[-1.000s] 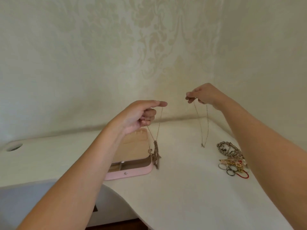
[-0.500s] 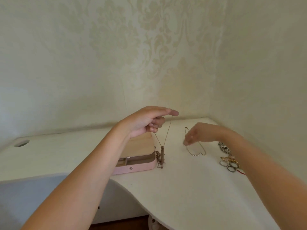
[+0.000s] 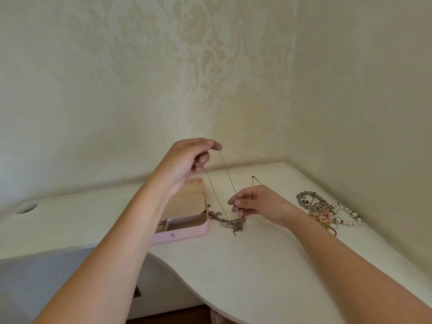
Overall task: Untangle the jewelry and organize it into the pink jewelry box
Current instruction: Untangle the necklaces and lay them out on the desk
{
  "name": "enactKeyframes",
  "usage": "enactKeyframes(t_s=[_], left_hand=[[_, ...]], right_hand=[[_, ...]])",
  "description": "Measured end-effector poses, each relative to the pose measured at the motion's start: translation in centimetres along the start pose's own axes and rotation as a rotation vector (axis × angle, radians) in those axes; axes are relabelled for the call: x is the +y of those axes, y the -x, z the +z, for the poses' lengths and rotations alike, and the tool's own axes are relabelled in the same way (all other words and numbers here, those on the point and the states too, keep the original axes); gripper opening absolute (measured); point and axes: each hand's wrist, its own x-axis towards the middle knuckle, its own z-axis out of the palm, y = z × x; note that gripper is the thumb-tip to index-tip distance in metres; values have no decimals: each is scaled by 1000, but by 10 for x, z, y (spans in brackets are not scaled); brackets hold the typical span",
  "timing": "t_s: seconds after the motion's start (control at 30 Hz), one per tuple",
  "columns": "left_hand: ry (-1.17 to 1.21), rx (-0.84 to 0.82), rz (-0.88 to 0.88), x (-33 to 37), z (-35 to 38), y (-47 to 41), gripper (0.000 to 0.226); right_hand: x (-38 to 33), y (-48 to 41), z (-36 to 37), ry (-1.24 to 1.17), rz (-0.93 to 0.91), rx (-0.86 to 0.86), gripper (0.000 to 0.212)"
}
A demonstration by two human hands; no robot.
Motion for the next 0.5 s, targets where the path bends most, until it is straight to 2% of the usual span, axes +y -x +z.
enactKeyframes(t_s=[0.13,0.33,0.43,0.5], left_hand=[[-265,167,26,5,-16,-1,28],[-338,158,-34,24,-33,1,24],[-432,153,-73,23,-36,-3,17],[-433,147,-85,20,-38,-3,17]], right_hand=[[4,-4,-5,38,11,173,12],[2,-7,-12,-141,-33,387,14],[-6,-1,-18,-267,-117,418,19],[-9,1,-20,-260,-136,423,22]])
